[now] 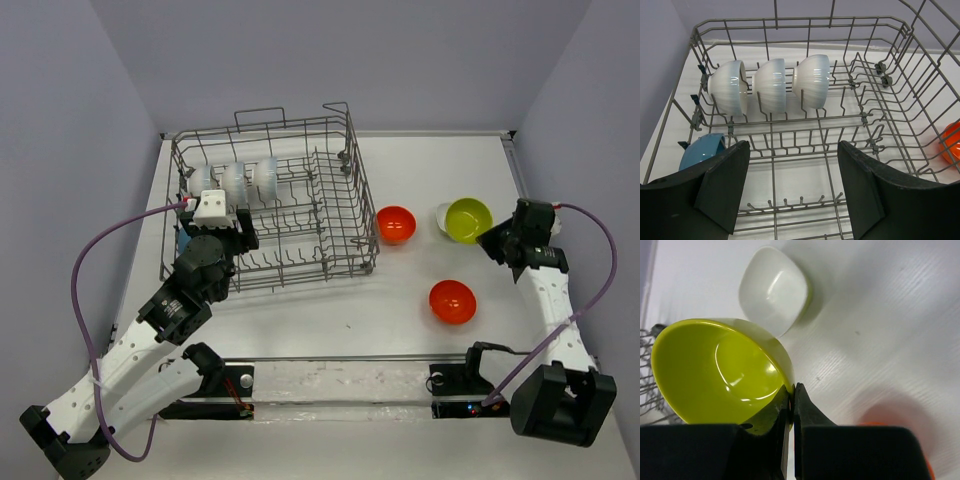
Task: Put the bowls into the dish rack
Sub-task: Pass from the right arm to the left
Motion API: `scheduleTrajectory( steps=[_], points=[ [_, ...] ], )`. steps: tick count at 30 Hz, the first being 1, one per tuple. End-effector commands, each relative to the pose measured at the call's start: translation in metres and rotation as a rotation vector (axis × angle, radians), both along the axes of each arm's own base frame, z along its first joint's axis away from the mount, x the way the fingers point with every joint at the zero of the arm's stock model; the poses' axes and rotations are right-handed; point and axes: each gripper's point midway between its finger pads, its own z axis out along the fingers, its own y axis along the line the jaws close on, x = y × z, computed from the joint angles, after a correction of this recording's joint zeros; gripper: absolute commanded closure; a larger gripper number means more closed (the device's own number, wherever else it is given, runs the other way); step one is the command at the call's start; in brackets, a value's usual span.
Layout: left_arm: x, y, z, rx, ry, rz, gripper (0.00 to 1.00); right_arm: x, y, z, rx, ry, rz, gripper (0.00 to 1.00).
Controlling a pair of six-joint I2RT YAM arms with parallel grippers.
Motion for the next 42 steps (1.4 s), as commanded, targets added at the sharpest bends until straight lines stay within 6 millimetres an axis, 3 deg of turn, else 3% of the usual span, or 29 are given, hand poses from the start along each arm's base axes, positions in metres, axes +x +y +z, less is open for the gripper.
scheduleTrajectory(
  steps=[1,3,8,14,21,25,28,29,31,33,37,42],
  points=[
    [0.001,0.001,0.009,-0.030,-0.040,0.011,0.20,0.022,0.030,0.081,0.061,-0.261,0.173,0.99],
    [0.002,0.000,0.009,-0.029,-0.039,0.007,0.20,0.025,0.047,0.111,0.097,-0.351,0.262,0.99],
    [0.001,-0.001,0.011,-0.034,-0.042,-0.002,0.20,0.029,0.074,0.154,0.186,-0.493,0.397,0.99],
    [0.002,-0.005,0.015,-0.051,-0.045,-0.013,0.20,0.020,0.103,0.205,0.244,-0.689,0.581,0.99],
    [0.020,-0.025,0.052,-0.041,-0.006,-0.032,0.22,0.008,0.121,0.247,0.262,-0.828,0.723,0.99],
    [0.034,-0.040,0.102,-0.105,-0.038,-0.030,0.22,0.010,0.128,0.269,0.237,-0.865,0.758,0.99],
    [0.047,-0.048,0.117,-0.095,-0.034,-0.018,0.22,0.014,0.139,0.280,0.228,-0.880,0.786,0.99],
    [0.047,-0.047,0.134,-0.097,-0.051,-0.015,0.22,0.017,0.150,0.279,0.242,-0.866,0.808,0.99],
    [0.051,-0.050,0.148,-0.103,-0.066,-0.010,0.22,0.017,0.156,0.292,0.208,-0.889,0.822,0.99],
    [0.051,-0.049,0.156,-0.107,-0.081,-0.009,0.22,0.020,0.158,0.288,0.189,-0.848,0.805,0.99],
    [0.047,-0.044,0.165,-0.100,-0.104,-0.009,0.21,0.022,0.152,0.287,0.137,-0.823,0.791,0.99],
    [0.048,-0.043,0.161,-0.083,-0.104,-0.005,0.21,0.025,0.153,0.271,0.134,-0.784,0.803,0.99]
  ],
)
